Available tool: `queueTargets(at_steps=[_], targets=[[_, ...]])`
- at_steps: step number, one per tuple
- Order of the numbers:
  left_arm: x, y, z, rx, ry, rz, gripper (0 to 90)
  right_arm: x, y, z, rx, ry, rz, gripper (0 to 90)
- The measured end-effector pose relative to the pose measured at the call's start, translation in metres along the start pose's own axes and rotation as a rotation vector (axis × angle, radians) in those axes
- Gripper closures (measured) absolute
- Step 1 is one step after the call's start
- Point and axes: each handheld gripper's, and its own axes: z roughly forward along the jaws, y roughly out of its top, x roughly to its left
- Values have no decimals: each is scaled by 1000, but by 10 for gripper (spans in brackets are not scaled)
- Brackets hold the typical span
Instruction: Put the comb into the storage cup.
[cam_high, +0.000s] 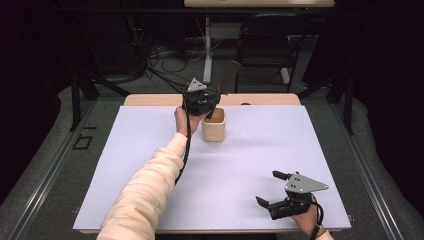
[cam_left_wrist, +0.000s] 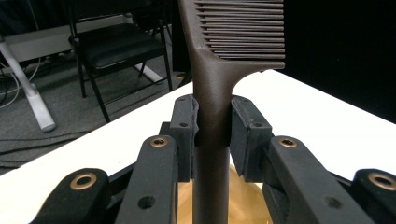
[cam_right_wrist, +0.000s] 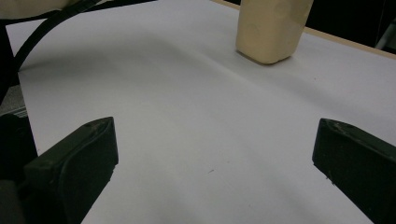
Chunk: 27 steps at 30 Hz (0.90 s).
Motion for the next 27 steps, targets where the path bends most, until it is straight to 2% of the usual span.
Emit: queueTargets(at_steps=[27], targets=[[1,-12,6,40,-7,9,723,0,0,0,0,-1,-5,0]])
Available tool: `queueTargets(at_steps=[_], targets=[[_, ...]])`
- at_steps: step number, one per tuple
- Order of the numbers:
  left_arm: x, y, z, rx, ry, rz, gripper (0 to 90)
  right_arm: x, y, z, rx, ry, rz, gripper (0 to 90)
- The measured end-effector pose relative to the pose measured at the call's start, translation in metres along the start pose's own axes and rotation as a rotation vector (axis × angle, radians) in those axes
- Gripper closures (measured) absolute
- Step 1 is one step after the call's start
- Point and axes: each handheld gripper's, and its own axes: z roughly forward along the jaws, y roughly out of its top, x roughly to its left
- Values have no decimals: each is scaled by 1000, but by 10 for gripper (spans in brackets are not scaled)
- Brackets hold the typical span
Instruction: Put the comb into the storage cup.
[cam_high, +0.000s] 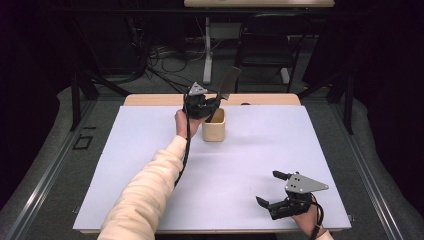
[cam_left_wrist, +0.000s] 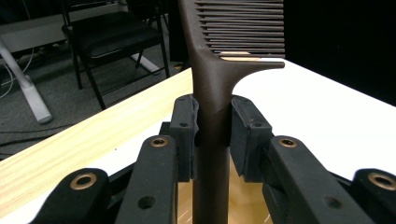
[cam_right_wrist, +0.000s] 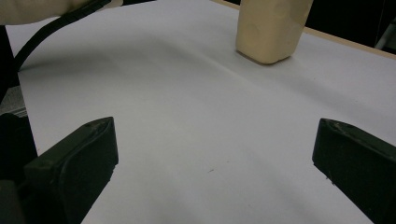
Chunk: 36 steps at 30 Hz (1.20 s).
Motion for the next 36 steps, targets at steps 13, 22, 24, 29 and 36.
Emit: queueTargets(at_steps=[13,22,24,29,36], targets=[[0,-5,2,11,-2,2,723,0,0,0,0,0,1,0],[0,-8,3,22,-3,4,723,0,0,0,2,0,3,0],[-1,-8,4,22,-4,5,723,0,0,0,2,-1,3,0],[-2,-9,4,29,-6,10,723,0,0,0,2,0,3,0],[-2,-13,5,42,-6,18,723,0,0,0,2,0,3,0]])
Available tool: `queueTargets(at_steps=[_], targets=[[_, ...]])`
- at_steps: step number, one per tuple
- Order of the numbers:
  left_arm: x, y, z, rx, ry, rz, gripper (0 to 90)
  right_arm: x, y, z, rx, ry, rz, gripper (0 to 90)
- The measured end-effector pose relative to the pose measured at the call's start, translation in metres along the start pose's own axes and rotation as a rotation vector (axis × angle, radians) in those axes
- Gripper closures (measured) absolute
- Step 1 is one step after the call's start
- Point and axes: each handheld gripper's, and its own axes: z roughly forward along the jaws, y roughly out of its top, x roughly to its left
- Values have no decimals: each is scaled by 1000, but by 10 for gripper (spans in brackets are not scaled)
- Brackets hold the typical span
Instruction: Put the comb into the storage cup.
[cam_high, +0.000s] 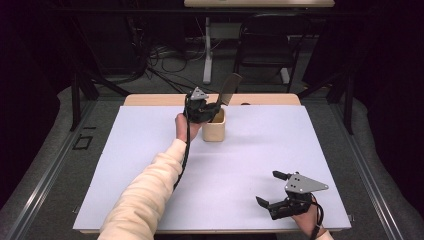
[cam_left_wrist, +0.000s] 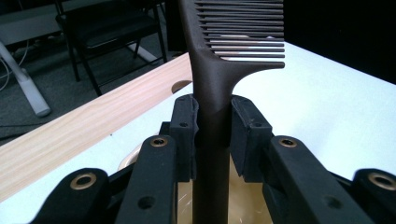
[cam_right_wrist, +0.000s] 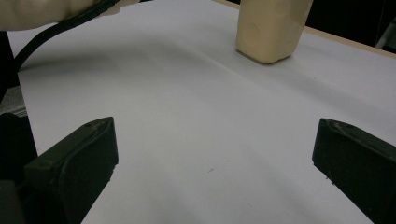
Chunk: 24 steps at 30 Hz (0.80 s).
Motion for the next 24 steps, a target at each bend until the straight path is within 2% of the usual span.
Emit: queueTargets(at_steps=[8,24], targets=[[1,-2,0,2,-3,0,723,0,0,0,-1,0,0,0],[-2,-4,4,28,-11,29,723,0,0,0,0,-1,0,0]])
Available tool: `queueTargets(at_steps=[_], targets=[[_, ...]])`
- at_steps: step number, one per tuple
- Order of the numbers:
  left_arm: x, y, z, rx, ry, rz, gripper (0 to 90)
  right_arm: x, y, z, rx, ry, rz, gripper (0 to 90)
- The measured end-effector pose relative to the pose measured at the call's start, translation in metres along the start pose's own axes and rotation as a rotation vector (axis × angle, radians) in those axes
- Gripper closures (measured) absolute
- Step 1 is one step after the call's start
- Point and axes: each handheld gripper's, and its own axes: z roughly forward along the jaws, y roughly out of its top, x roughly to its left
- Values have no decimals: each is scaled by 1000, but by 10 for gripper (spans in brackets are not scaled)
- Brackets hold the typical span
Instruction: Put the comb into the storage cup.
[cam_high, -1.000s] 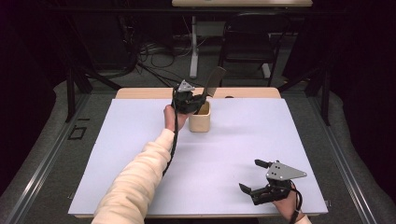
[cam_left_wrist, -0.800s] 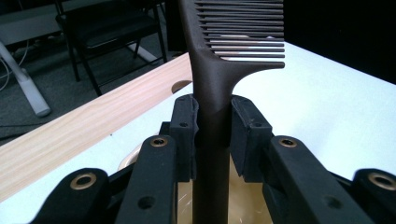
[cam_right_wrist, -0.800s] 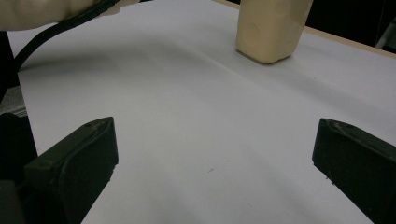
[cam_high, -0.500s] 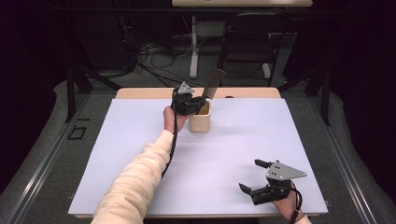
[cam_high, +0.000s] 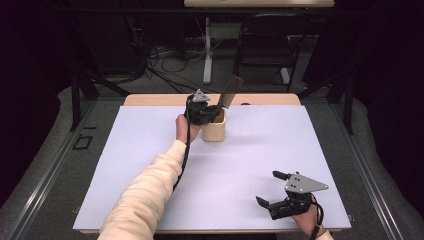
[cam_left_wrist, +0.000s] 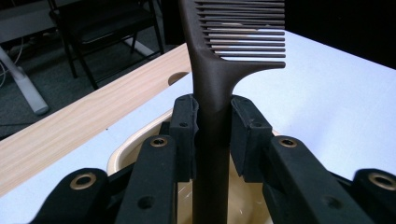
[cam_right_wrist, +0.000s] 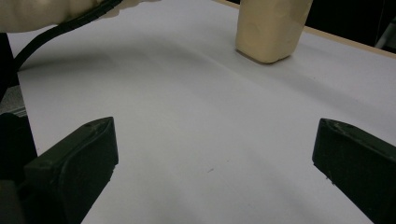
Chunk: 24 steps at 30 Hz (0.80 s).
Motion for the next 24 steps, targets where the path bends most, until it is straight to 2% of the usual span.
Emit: queueTargets(at_steps=[24], targets=[[-1,-2,5,33,-5,23,722,0,0,0,1,1,0,0]])
